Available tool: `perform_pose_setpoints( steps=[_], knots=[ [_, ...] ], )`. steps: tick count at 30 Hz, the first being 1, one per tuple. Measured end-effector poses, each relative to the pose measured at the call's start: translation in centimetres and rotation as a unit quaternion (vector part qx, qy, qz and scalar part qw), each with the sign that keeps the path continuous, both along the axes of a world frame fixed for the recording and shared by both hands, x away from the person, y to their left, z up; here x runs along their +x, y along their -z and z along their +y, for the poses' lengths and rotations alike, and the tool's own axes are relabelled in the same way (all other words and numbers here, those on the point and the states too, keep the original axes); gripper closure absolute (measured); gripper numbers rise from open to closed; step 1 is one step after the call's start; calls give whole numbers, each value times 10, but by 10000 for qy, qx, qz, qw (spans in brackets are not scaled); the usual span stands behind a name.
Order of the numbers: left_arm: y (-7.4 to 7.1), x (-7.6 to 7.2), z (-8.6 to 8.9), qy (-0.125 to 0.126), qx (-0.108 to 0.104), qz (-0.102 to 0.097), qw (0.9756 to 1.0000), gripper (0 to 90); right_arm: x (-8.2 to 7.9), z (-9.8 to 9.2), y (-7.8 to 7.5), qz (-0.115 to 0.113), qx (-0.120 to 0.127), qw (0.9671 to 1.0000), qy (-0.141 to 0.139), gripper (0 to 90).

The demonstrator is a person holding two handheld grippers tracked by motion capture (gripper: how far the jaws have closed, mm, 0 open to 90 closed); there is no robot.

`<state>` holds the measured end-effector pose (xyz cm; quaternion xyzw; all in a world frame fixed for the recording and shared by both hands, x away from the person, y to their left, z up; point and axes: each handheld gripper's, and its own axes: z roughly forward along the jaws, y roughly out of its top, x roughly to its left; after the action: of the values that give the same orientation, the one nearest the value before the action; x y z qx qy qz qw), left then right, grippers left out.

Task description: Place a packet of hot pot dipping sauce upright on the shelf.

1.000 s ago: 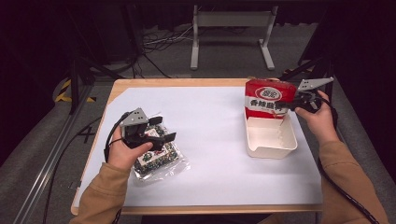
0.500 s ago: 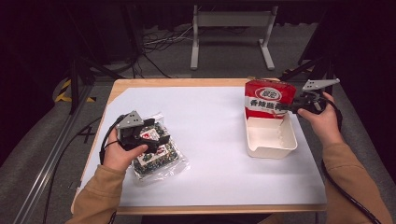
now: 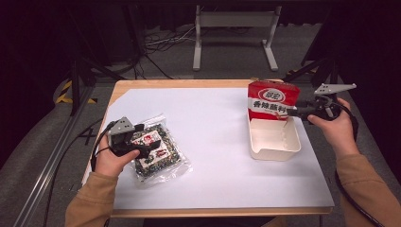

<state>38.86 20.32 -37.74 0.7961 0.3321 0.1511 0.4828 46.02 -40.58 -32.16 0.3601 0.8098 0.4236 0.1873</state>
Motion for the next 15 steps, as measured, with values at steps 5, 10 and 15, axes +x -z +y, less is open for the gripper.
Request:
perform_pose_setpoints(
  steps=[5,10,15],
  knots=[
    [1,2,5,-57,50,-50,10000,93,-13,1,-1,30,-25,9999,160,382],
    [2,3,10,-173,51,-67,9998,92,-30,4,-4,-95,108,9996,245,343],
    [2,4,12,-188,43,-21,9998,89,-45,10,-5,-174,117,9996,191,336]
  ],
)
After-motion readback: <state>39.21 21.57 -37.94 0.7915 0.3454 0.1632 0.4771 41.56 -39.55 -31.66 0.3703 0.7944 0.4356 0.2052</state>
